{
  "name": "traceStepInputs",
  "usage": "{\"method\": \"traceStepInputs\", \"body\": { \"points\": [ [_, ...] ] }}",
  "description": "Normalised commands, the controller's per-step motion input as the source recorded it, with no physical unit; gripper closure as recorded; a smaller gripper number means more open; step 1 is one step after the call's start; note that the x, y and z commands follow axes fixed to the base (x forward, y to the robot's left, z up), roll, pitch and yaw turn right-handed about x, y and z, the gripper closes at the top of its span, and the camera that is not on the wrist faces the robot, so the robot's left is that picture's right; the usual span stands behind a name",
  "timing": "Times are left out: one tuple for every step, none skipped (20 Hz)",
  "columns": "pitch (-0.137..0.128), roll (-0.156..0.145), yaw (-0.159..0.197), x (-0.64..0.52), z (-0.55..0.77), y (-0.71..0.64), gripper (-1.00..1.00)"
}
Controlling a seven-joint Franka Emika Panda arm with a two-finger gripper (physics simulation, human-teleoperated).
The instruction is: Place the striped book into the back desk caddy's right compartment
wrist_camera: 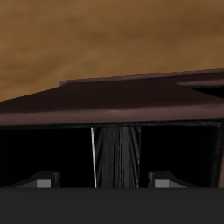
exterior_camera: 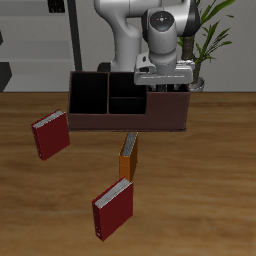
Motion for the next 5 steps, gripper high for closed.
{"method": "traceStepInputs", "body": {
  "points": [
    [0.006, 0.007, -0.005, 0.06, -0.03, -0.08, -1.00],
    [-0.005, -0.004, 0.016, 0.03, 0.08, 0.00, -1.00],
    [-0.025, 0.004, 0.027, 0.03, 0.07, -0.02, -1.00],
    [0.008, 0.006, -0.015, 0.00, 0.11, -0.04, -1.00],
    [-0.019, 0.005, -0.030, 0.04, 0.16, -0.06, -1.00]
  ]
}}
